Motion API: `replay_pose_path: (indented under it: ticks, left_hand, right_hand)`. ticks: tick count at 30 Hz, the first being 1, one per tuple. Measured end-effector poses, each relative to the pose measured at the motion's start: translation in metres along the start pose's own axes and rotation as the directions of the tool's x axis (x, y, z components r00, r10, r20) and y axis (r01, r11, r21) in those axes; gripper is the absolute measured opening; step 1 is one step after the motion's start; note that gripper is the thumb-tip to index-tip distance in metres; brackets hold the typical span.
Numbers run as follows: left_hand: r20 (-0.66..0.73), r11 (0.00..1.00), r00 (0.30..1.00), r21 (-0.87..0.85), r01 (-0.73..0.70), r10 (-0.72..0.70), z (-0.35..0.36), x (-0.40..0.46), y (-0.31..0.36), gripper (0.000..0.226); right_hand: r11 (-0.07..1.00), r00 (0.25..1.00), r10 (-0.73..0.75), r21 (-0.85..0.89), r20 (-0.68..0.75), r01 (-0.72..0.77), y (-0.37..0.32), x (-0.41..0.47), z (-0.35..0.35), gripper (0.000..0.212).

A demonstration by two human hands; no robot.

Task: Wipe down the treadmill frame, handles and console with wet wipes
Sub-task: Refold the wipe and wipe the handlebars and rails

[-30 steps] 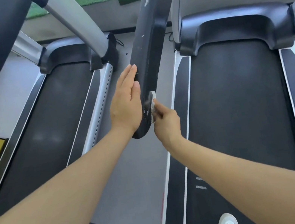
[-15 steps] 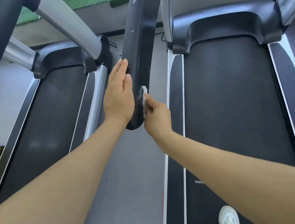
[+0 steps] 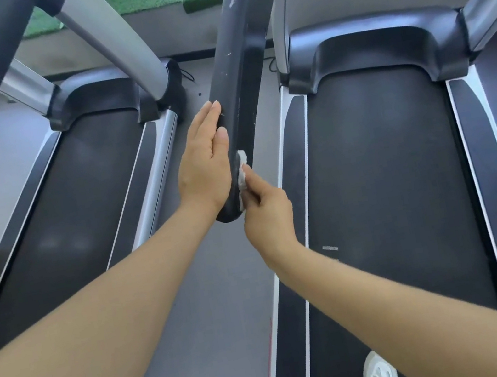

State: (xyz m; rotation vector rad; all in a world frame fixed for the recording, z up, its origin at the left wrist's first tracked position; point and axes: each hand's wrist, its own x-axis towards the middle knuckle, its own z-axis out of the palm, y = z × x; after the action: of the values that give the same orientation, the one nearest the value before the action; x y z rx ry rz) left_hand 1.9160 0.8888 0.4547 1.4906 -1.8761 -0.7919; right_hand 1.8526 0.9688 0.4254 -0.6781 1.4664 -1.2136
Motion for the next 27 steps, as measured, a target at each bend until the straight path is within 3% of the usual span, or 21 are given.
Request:
replay_pose_path:
  ticks: [6,12,21,27]
  left_hand:
    - [-0.001,1.0,1.0,0.007,0.004,-0.004,-0.001,-0.002,0.004,0.042]
    - [-0.004,1.0,1.0,-0.009,0.001,-0.001,-0.001,-0.002,0.005,0.042]
    - [-0.01,1.0,1.0,0.008,-0.004,0.004,0.0,-0.001,0.004,0.042]
    - [-0.019,1.0,1.0,-0.007,-0.005,0.004,0.0,0.0,0.002,0.041]
  right_hand:
    - [0.998,0.998,-0.036,-0.057,-0.047,0.033,-0.023,0.034,-0.006,0.036]
    - [0.975,0.991,-0.115,-0.2,-0.069,0.099,-0.055,0.092,-0.009,0.058]
    - [0.912,0.96,-0.281,-0.312,0.003,0.268,-0.056,0.082,-0.016,0.052]
    - [0.888,0.942,-0.336,-0.323,0.027,0.326,-0.047,0.068,-0.014,0.037]
